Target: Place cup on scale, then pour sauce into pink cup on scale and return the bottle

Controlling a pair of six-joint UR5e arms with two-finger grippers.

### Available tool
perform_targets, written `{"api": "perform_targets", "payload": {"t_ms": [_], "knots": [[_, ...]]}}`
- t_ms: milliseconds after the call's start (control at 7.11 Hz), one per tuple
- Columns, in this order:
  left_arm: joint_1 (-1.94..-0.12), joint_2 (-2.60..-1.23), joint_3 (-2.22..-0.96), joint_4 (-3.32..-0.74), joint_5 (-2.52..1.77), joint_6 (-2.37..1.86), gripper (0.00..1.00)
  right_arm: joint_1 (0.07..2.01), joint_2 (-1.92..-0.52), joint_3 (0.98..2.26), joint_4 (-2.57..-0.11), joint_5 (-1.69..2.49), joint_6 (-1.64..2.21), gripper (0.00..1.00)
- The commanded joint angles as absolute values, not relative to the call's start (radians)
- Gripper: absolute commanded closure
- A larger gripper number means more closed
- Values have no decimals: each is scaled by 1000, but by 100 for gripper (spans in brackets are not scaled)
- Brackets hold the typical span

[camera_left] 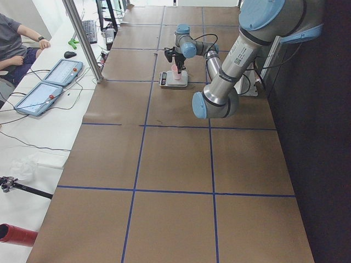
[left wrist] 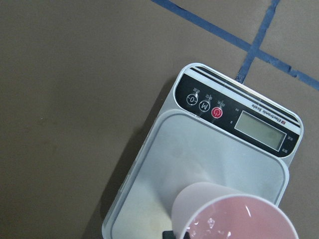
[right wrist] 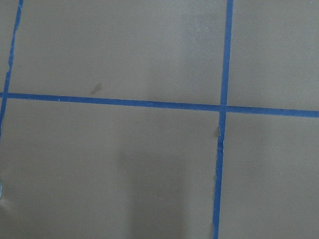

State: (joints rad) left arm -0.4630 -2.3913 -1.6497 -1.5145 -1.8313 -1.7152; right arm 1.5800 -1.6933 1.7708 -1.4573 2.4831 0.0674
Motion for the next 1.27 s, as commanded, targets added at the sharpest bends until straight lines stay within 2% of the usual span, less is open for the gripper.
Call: {"api": "perform_targets", "payload": {"t_ms": [0,422,704,844,1126], "knots": [[-463,-2382,-1661,-1517,-1829,-1662,1,1580,-1692,1778,-1457,2483,67,0],[-466,-2362,-1741,-1513,-1836,-1632,0,1572,-1698,1909,-1482,2496,206,0],[-520,-2362,-1790,-1508,-1894,-1582,0,1501,-1700,2142,-1677,2488,286,0],[-579,-2361,-1804,-1506,-1946,-1557,0,1423,-1700,2252,-1698,2479,465,0],[-693,-2336,-1824,-1493,-2009,-1459,0,1138,-1695,2456,-1678,2261,853,0]]}}
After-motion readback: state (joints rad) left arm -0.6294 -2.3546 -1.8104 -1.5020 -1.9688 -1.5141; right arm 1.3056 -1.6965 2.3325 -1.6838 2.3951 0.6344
